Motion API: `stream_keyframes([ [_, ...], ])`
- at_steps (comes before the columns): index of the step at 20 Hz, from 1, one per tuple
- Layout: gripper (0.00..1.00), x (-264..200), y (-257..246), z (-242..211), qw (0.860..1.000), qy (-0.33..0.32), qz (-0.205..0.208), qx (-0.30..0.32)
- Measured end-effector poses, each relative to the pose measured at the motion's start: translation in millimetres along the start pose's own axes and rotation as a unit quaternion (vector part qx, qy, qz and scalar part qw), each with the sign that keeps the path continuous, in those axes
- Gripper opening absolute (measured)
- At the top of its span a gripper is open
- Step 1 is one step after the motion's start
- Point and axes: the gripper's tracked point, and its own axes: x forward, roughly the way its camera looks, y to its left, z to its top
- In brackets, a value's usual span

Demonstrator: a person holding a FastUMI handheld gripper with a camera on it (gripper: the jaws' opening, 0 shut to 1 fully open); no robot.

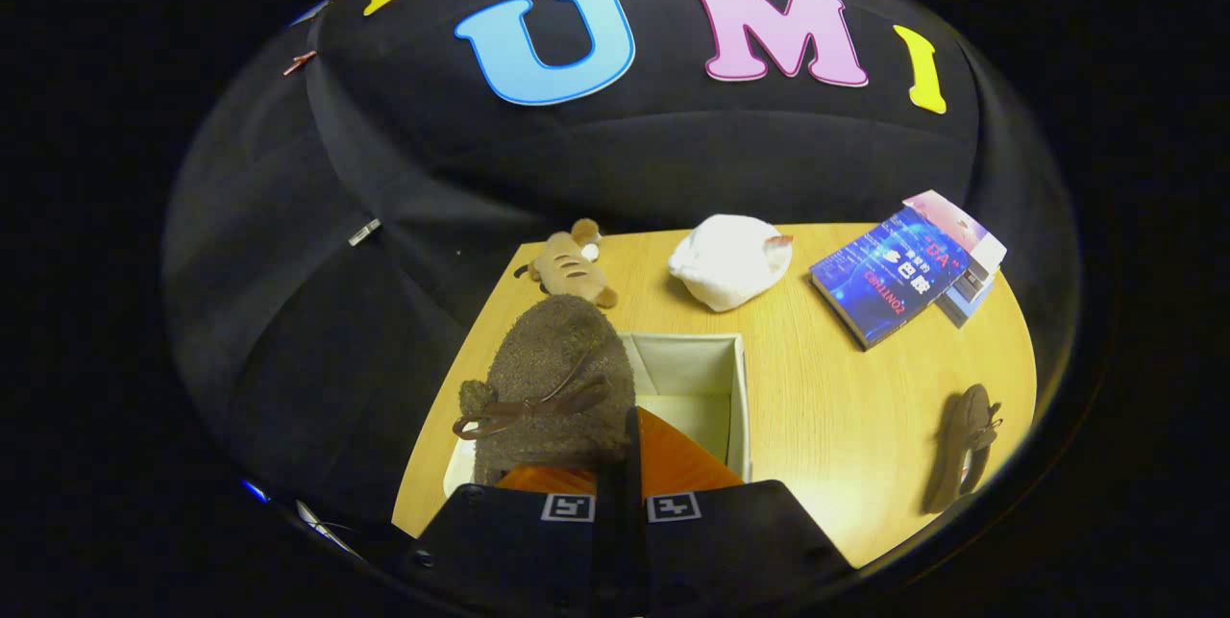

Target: Open the storage box then place both shoes into the box .Put the left shoe in first, then the right shoe, with the right side of both shoes facing outward in a uniform manner.

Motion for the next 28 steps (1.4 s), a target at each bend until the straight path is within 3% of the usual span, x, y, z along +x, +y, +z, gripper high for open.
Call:
stream_keyframes([
  [8,0.05,42,-10,-47,0.994,0.046,-0.084,0.052],
  [15,0.07,57,8,-65,0.995,0.062,-0.067,0.042],
  [16,0.1,59,15,-67,0.996,0.064,-0.051,0.038],
  [17,0.22,58,19,-69,0.997,0.067,-0.04,0.029],
  [20,0.36,56,31,-74,0.997,0.071,-0.01,0.024],
  [23,0.65,51,40,-77,0.996,0.082,0.011,0.016],
  [28,0.78,45,41,-73,0.997,0.067,0.032,-0.011],
])
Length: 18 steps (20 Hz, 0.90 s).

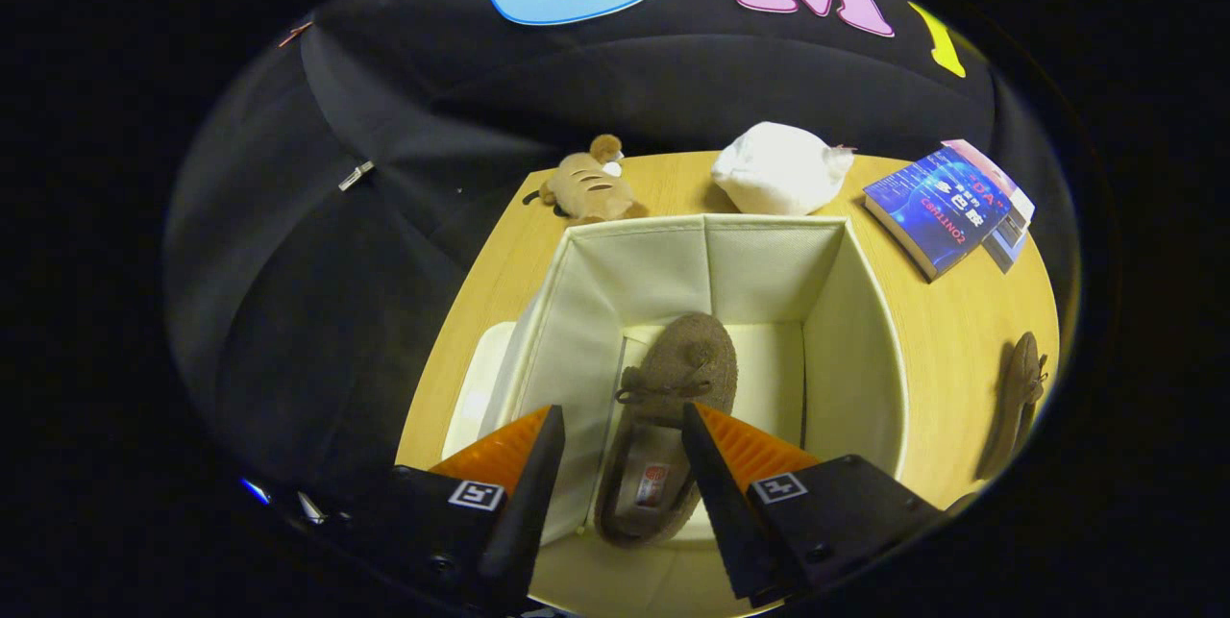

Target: Open the storage box then place both shoes into the box .Put the left shoe in first, then the right shoe, with the right side of both shoes facing outward in a uniform manner.

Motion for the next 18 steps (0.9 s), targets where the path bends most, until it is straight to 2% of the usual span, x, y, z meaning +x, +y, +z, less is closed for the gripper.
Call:
stream_keyframes([
  [1,0.84,-4,-1,2,1.0,-0.007,0.005,-0.007],
  [3,0.88,-13,-3,9,1.0,-0.022,0.011,-0.019],
  [11,0.97,-93,-34,71,0.99,-0.117,0.048,-0.068],
  [14,0.98,-133,-68,95,0.982,-0.162,0.048,-0.079],
  [18,0.98,-188,-142,109,0.968,-0.206,0.016,-0.145],
])
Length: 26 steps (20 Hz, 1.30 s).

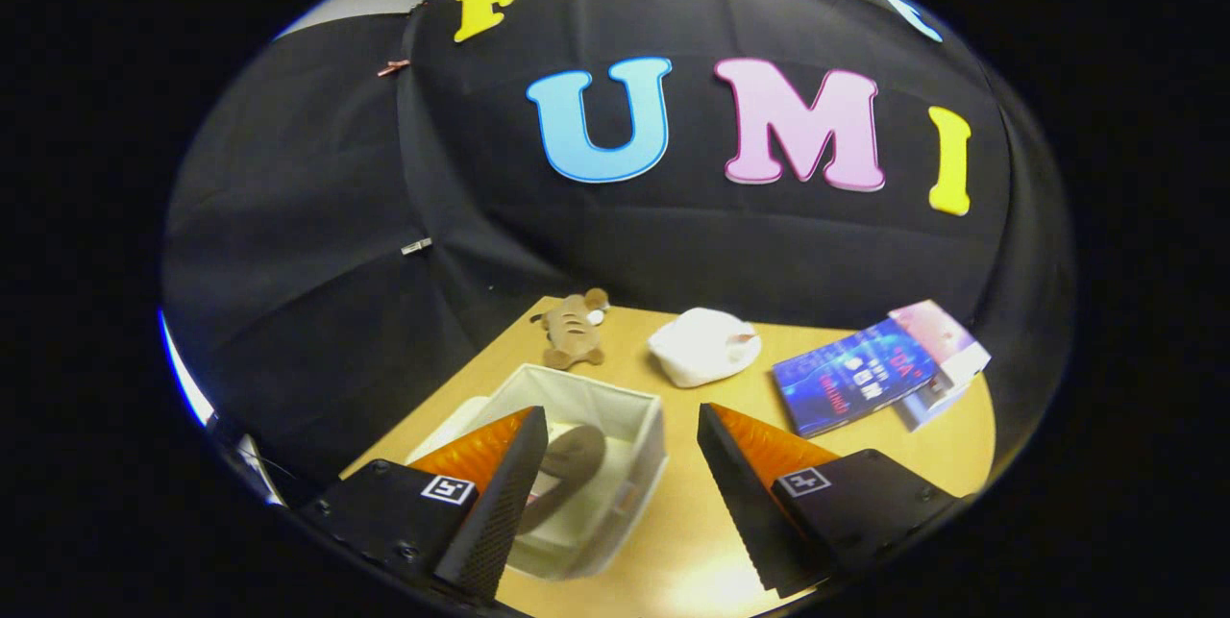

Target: Open the storage box then place both shoes into the box .Put the left shoe in first, then the right shoe, with the right side of both shoes facing outward in a uniform manner.

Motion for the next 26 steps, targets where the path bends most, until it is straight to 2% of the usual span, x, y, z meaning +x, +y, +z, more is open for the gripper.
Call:
stream_keyframes([
  [4,0.98,-42,-77,-25,0.999,0.012,-0.038,-0.035],
  [12,0.96,-110,-210,-143,0.986,0.102,-0.131,0.004],
  [15,0.96,-114,-241,-196,0.978,0.147,-0.15,0.013],
  [20,0.98,-104,-277,-254,0.966,0.201,-0.164,0.005],
  [26,0.96,-80,-296,-289,0.957,0.231,-0.178,0.002],
])
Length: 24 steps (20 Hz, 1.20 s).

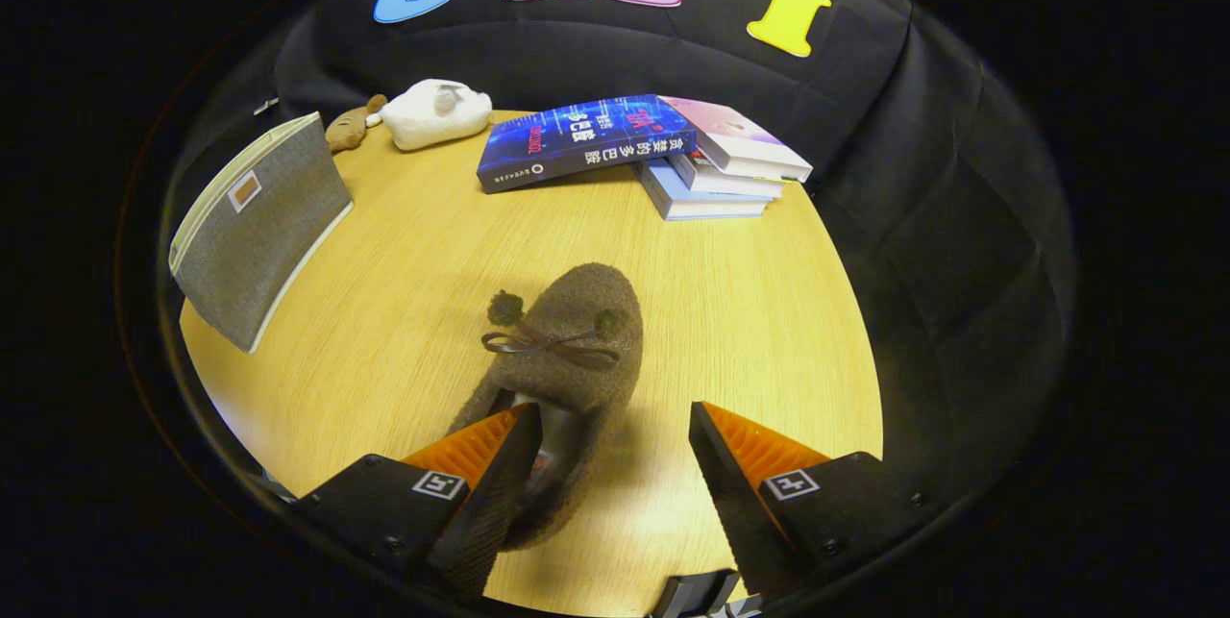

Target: Open the storage box then place both shoes into the box .Put the left shoe in first, then the right shoe, with the right side of both shoes facing outward in a uniform manner.

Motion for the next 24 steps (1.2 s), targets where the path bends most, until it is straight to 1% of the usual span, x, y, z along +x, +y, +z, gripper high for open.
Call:
stream_keyframes([
  [1,0.93,6,-1,1,1.0,0.0,-0.003,0.002],
  [2,0.92,12,0,3,1.0,0.0,-0.004,0.005],
  [3,0.87,16,0,5,1.0,0.001,-0.006,0.008],
  [4,0.86,21,-1,7,1.0,0.002,-0.011,0.01],
  [6,0.75,28,0,6,1.0,0.004,-0.018,0.013],
  [8,0.45,32,6,3,1.0,0.008,-0.022,0.009],
  [9,0.3,32,-2,2,0.999,0.007,-0.044,0.005],
  [10,0.15,33,-4,3,0.999,0.005,-0.052,0.009],
  [11,0.07,32,2,2,0.999,0.007,-0.046,0.02],
  [12,0.05,27,4,0,0.999,0.012,-0.043,0.026],
  [14,0.05,19,9,4,0.999,0.011,-0.031,0.04],
  [17,0.05,1,13,18,0.998,-0.003,-0.027,0.052],
  [20,0.05,-23,28,48,0.998,-0.024,-0.014,0.063],
  [24,0.05,-65,63,104,0.996,-0.07,0.01,0.06],
])
